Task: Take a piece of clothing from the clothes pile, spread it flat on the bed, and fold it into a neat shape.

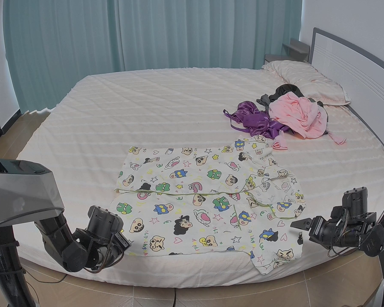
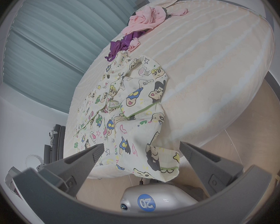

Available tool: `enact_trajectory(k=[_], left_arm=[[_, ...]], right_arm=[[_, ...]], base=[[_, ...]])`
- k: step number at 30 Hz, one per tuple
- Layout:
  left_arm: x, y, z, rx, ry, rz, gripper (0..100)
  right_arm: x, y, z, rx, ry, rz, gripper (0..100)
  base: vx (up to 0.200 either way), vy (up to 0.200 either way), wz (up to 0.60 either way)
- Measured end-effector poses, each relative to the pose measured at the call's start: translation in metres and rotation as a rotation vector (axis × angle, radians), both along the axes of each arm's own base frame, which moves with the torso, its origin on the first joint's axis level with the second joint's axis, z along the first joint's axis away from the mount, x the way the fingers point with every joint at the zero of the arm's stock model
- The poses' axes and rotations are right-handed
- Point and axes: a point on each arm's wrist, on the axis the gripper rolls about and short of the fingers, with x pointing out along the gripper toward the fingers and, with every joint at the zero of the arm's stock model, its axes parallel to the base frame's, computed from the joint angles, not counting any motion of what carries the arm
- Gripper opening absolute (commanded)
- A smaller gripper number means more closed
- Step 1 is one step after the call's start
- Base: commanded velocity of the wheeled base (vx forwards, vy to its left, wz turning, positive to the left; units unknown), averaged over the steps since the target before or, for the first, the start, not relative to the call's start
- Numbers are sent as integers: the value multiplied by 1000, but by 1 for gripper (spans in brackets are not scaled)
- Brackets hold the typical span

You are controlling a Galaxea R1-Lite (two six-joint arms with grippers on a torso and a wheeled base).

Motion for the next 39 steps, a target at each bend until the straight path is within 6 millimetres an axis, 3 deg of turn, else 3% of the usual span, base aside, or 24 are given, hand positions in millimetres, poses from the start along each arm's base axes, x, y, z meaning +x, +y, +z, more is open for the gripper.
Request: enact_trajectory(k=[14, 28, 29, 39], left_arm=[[7, 4, 22, -66, -133, 87, 0], [8, 10, 27, -93, -203, 115, 0], [8, 10, 27, -94, -204, 117, 0], [8, 11, 28, -105, -210, 126, 0]], right_arm=[[-13, 4, -8, -16, 48, 37, 100], [-12, 15, -18, -54, -122, 139, 100], [-11, 17, -20, -59, -139, 153, 0], [-2, 23, -55, -154, -168, 253, 0]], base=[[0, 0, 0], [0, 0, 0], [0, 0, 0], [0, 0, 0]])
